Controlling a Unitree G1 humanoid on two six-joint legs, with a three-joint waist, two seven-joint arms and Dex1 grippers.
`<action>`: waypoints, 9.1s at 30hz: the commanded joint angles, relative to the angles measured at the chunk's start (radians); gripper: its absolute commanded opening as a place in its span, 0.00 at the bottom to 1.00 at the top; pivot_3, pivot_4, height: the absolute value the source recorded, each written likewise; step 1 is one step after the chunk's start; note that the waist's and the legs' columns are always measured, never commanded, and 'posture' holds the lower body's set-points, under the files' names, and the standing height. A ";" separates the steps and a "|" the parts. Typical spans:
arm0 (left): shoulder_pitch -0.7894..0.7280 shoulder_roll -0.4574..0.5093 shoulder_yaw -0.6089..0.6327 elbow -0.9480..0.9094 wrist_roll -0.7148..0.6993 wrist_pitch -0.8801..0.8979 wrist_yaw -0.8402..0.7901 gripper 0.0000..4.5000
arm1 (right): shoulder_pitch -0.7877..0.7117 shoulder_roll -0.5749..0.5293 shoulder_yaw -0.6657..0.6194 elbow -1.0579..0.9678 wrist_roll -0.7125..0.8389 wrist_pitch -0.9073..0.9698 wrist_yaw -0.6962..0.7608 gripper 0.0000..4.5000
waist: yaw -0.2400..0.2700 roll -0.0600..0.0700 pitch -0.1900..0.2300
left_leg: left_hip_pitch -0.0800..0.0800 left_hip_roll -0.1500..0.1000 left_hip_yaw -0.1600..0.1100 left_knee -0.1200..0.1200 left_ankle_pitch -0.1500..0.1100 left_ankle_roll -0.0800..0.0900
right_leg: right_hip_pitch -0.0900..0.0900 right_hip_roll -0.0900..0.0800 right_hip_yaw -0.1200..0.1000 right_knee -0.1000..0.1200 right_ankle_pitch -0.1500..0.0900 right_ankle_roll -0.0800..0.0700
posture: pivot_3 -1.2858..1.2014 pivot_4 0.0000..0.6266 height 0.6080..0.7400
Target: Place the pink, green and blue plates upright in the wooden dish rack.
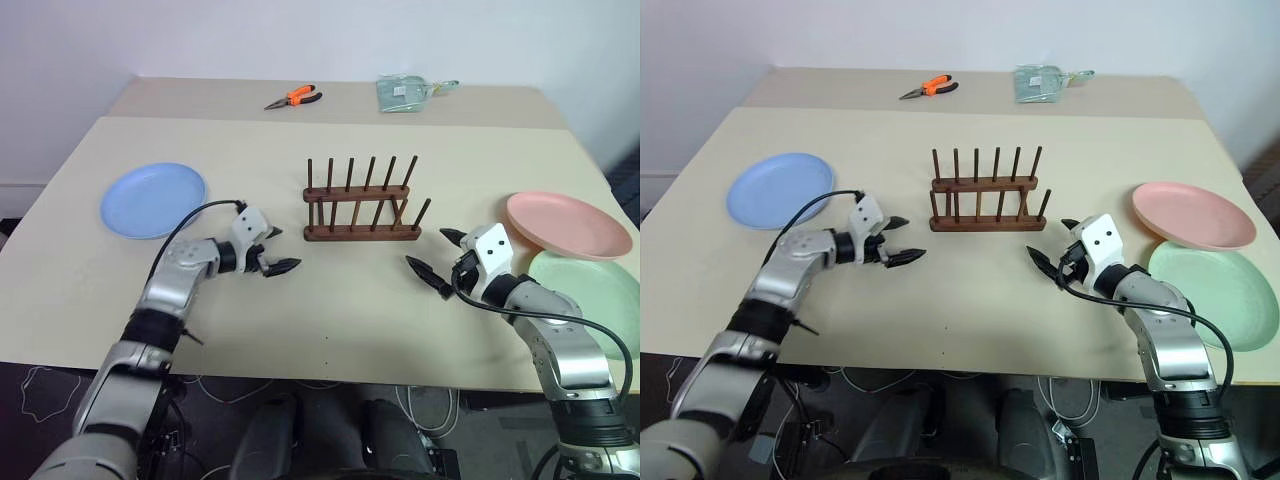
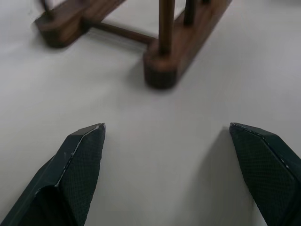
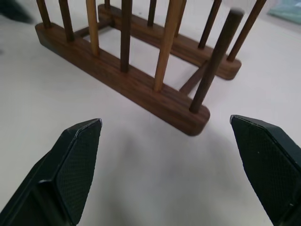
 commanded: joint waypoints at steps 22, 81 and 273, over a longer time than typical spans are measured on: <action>0.099 -0.058 -0.082 -0.157 0.026 -0.083 -0.328 0.17 | 0.168 -0.129 -0.169 -0.035 -0.010 -0.027 0.007 1.00 | -0.004 0.000 -0.001 | 0.001 0.001 0.000 0.002 -0.001 0.002 | 0.002 0.002 0.000 0.002 0.000 0.002 | 0.52 0.24 0.98; 0.335 -0.099 -0.060 -0.738 -0.171 0.299 0.058 0.12 | 0.029 -0.537 -0.075 0.239 -0.489 -0.192 -0.027 0.63 | -0.005 0.001 -0.006 | 0.009 0.001 0.001 0.000 -0.002 0.002 | 0.009 0.000 0.002 -0.002 -0.002 -0.002 | 0.52 0.24 0.98; 0.027 -0.180 0.583 -0.939 -0.637 0.767 1.118 0.01 | -0.740 0.058 0.558 0.090 -0.526 -0.328 0.043 1.00 | -0.033 -0.012 -0.001 | 0.000 0.001 -0.003 -0.001 0.002 -0.005 | -0.004 0.003 0.000 0.006 0.001 0.002 | 0.52 0.24 0.98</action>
